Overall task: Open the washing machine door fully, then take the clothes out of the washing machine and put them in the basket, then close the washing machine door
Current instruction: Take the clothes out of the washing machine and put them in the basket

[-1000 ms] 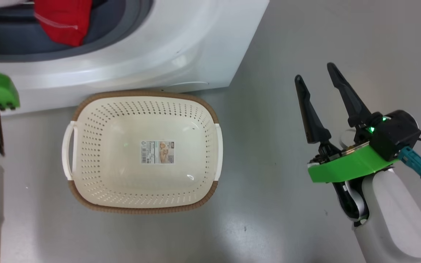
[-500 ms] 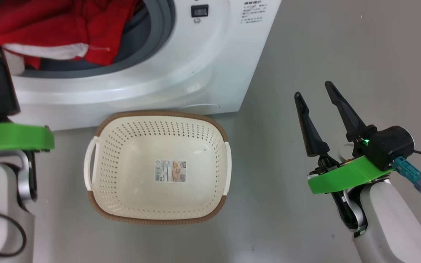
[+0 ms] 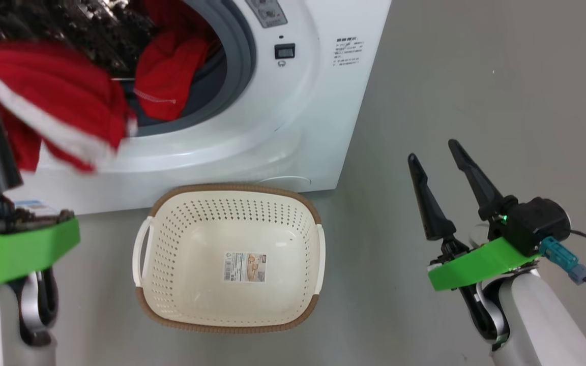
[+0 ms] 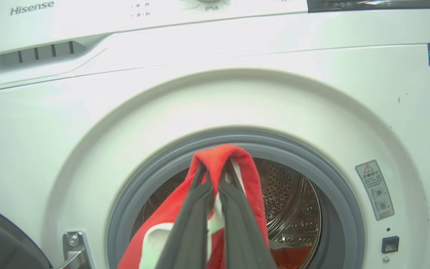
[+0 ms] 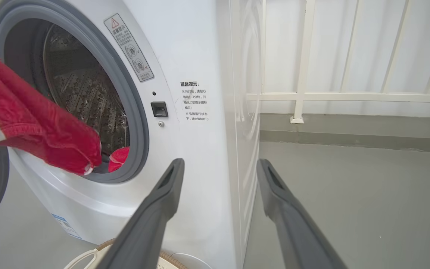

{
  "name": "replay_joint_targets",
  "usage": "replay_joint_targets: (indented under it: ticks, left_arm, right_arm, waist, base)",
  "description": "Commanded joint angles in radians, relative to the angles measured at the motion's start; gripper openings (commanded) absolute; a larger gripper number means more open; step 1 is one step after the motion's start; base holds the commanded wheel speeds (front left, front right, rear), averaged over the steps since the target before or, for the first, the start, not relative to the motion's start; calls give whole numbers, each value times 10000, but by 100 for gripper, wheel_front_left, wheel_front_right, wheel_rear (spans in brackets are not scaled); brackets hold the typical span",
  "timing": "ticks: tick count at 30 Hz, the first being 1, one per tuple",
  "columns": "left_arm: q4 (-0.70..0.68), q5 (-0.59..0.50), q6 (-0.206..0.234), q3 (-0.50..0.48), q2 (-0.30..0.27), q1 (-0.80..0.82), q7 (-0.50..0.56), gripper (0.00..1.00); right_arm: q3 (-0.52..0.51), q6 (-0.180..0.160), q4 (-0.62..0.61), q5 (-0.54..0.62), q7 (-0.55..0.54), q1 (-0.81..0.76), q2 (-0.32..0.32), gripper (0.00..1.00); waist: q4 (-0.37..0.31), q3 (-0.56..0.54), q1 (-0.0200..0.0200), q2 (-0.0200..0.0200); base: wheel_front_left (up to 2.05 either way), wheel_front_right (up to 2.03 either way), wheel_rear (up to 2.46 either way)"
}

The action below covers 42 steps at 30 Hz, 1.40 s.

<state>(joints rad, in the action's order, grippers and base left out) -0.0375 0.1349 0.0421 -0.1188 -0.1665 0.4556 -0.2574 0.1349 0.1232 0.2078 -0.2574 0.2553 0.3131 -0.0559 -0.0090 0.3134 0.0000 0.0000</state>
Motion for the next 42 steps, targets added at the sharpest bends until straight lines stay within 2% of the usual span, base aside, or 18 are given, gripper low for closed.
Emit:
replay_joint_targets:
  ticks: [1, 6, 11, 18, 21, 22, 27, 30, 31, 35, 42]
  left_arm:
    - [-583, -44, -97, -376, -219, -306, -43, 0]
    - [-1609, -222, -190, -292, 32, -879, -43, 0]
    - [-1978, -158, -281, -95, 381, -1473, -43, 0]
    - [-1377, 26, -493, 431, 769, -1966, -43, 0]
    - [-835, 193, -727, 724, 886, -1935, -43, 0]
    - [-624, 195, -878, 859, 897, -1900, -43, 0]
    - [730, 331, -1134, 883, 974, -1552, -43, 0]
    - [2007, 530, -1321, 945, 1008, -1249, -43, 0]
    - [2007, 530, -1321, 945, 1008, -1249, -43, 0]
    - [3817, 598, -1458, 1066, 983, -621, -43, 0]
    - [7500, 1524, -1652, 1211, 1044, 720, 84, 0]
  right_arm:
    - [199, 75, -230, -181, 65, -172, 57, 100]
    - [219, 75, -237, -207, 65, -297, 57, 100]
    - [151, 75, -288, -185, 65, -375, 57, 100]
    - [142, 75, -367, -149, 65, -272, 57, 100]
    - [162, 75, -391, -138, 65, -176, 57, 100]
    - [175, 75, -393, -136, 65, -139, 57, 100]
    - [216, 75, -423, -131, 65, 71, 57, 100]
    - [214, 75, -451, -120, 65, 191, 57, 100]
    - [214, 75, -451, -120, 65, 191, 57, 100]
    - [233, 75, -433, -96, 65, 338, 57, 100]
    - [279, 75, -462, -88, 65, 623, 57, 100]
  waist:
    - [-62, -163, 0, 0]
    - [-132, -301, 0, 0]
    - [-151, -253, 0, 0]
    - [-84, 171, 0, 0]
    - [-57, 426, 0, 0]
    - [-52, 507, 0, 0]
    - [-82, 936, 0, 0]
    - [-119, 1211, 0, 0]
    - [-119, 1211, 0, 0]
    - [-201, 1568, 0, 0]
    - [-438, 2208, 0, 0]
  base:
    - [0, 0, 0]
    - [0, 0, 0]
    - [0, 0, 0]
    - [0, 0, 0]
    - [0, 0, 0]
    - [0, 0, 0]
    - [0, 0, 0]
    - [0, 0, 0]
    - [0, 0, 0]
    - [0, 0, 0]
    - [0, 0, 0]
